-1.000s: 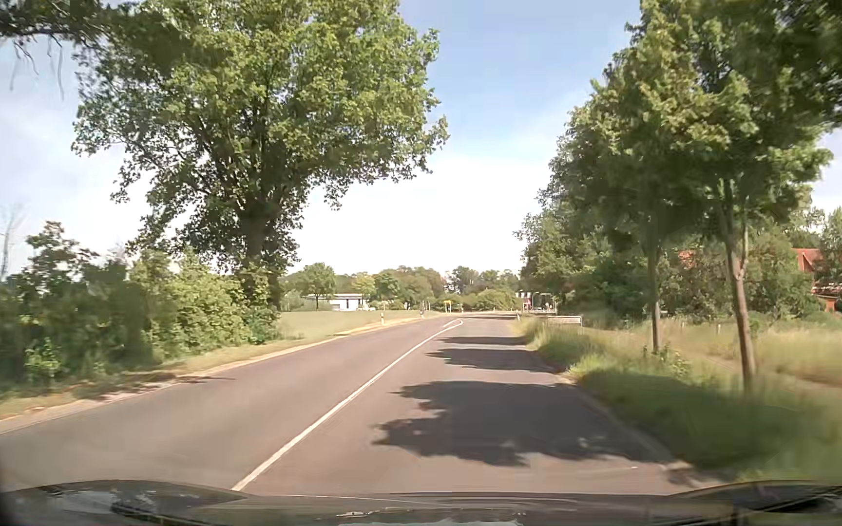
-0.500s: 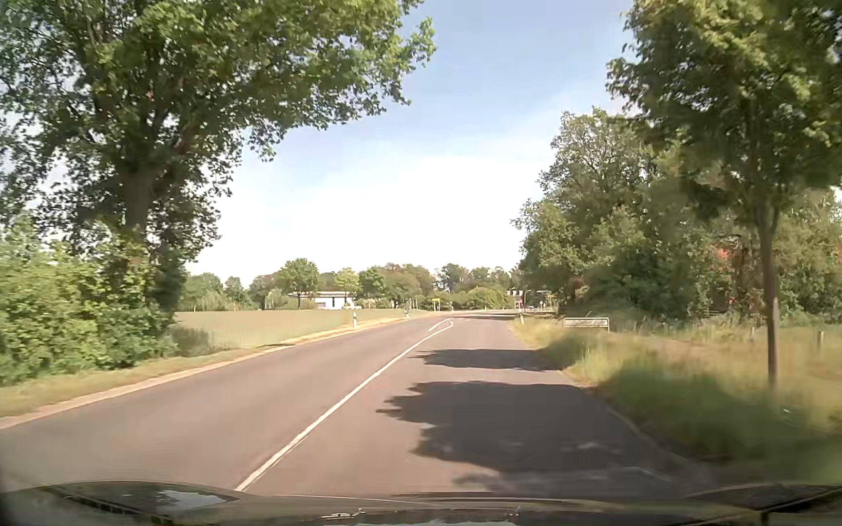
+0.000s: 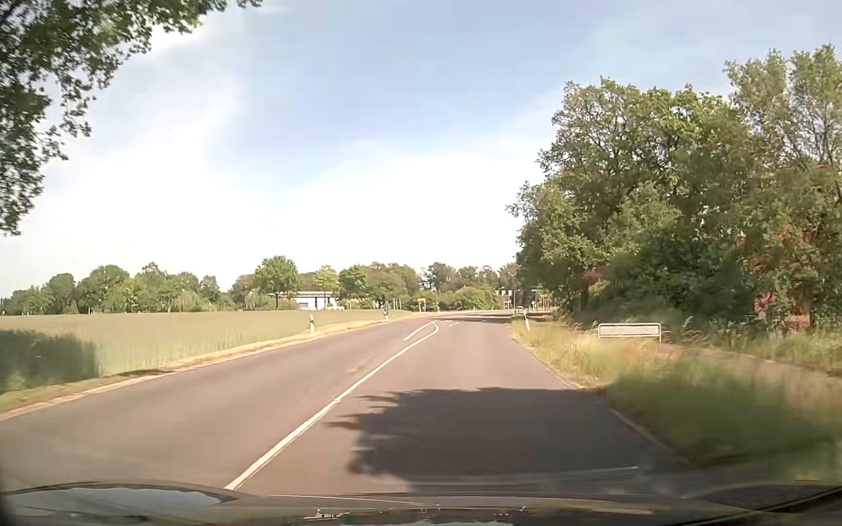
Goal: Follow the waypoints while adhering to traffic rules and regulations
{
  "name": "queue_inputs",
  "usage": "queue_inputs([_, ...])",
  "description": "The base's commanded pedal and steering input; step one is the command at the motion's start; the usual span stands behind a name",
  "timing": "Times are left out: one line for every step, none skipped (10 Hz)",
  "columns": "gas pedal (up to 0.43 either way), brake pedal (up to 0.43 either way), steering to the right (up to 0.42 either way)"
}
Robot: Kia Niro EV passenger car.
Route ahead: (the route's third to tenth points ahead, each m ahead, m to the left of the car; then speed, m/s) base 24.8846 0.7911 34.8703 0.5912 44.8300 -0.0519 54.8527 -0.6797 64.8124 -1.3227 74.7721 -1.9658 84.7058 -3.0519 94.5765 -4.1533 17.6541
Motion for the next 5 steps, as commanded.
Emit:
queue_inputs([0.169,0.0,0.01])
queue_inputs([0.169,0.0,0.01])
queue_inputs([0.169,0.0,0.01])
queue_inputs([0.169,0.0,0.009])
queue_inputs([0.169,0.0,0.009])
